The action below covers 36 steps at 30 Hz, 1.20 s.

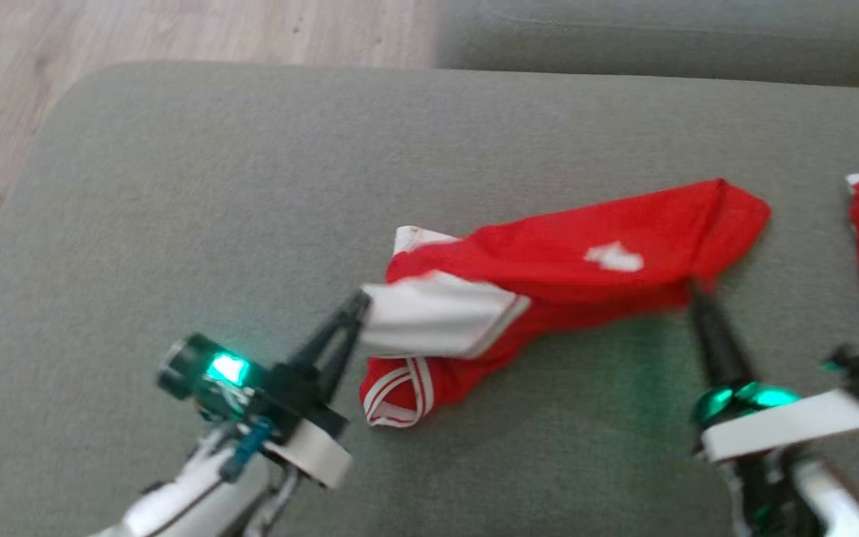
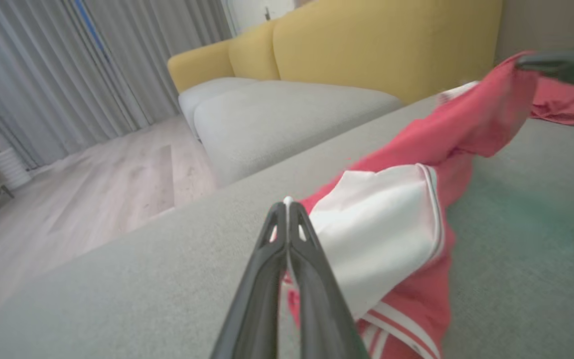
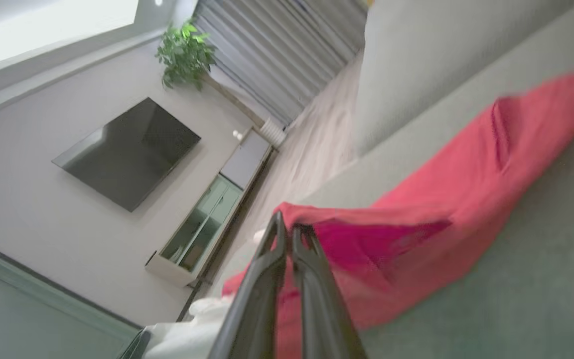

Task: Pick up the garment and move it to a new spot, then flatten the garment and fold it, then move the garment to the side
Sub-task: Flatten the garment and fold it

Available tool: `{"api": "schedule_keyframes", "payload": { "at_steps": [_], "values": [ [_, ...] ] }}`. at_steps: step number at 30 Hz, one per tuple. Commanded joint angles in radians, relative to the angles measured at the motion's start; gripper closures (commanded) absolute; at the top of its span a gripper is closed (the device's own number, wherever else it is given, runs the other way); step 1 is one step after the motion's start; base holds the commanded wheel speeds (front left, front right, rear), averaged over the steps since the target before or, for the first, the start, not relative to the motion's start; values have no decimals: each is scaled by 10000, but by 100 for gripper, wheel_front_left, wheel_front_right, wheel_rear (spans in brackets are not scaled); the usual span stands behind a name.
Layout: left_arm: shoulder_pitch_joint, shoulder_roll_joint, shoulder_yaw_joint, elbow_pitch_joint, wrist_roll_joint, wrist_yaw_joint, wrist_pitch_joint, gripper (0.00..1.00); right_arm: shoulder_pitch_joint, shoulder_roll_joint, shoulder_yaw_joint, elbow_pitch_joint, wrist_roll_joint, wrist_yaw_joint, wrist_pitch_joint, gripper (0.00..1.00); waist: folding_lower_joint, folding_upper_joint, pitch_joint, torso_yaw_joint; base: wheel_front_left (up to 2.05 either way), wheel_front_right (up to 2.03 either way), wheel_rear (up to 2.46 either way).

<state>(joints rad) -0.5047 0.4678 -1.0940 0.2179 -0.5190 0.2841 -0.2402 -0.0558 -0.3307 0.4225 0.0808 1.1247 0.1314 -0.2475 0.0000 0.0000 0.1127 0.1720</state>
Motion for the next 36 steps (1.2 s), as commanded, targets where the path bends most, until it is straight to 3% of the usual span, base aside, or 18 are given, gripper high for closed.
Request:
{"api": "schedule_keyframes", "payload": {
  "at_steps": [1,10,15,21,25,26,27,31,36],
  "values": [
    [-329,504,683,-394,37,180,-131,100,-339,-358,-300,-593,-241,-7,-125,100,0,0,-157,-207,0,0,0],
    [-685,2352,2652,-3021,1396,752,-212,100,-1295,-1256,-3156,-2019,-1311,-7,-136,100,0,0,-638,-621,0,0,0],
    [-747,2584,3565,-4649,1649,525,-214,100,-1937,-1483,-4223,-2232,-1752,-7,400,100,0,0,-676,-596,0,0,0],
    [-829,2199,3513,-4741,1327,-387,-215,100,-3468,-1065,-3625,-105,-2635,-7,1959,100,0,0,-296,-479,0,0,0],
    [-1065,1658,3361,-4309,1385,-863,-215,100,-5084,-389,-2918,2339,-3439,-7,1939,100,0,0,287,-388,0,0,0],
    [-1132,1533,3353,-4177,1441,-949,-215,100,-5531,-216,-2858,3047,-3648,-7,1751,92,0,0,444,-377,0,0,0],
    [-1186,1424,3340,-4008,1518,-1024,-215,100,-5930,-51,-2783,3684,-3910,-7,1457,0,0,0,561,-366,0,0,0],
    [-1338,1078,3377,-3306,1839,-1218,-215,100,-6744,351,-1872,4883,-4307,-7,814,0,0,0,950,-396,0,0,0],
    [-1197,825,3835,-2718,2069,-1244,-215,100,-5989,-69,-947,4454,-4170,-7,227,0,0,0,1004,-656,0,0,0]
  ]
}}
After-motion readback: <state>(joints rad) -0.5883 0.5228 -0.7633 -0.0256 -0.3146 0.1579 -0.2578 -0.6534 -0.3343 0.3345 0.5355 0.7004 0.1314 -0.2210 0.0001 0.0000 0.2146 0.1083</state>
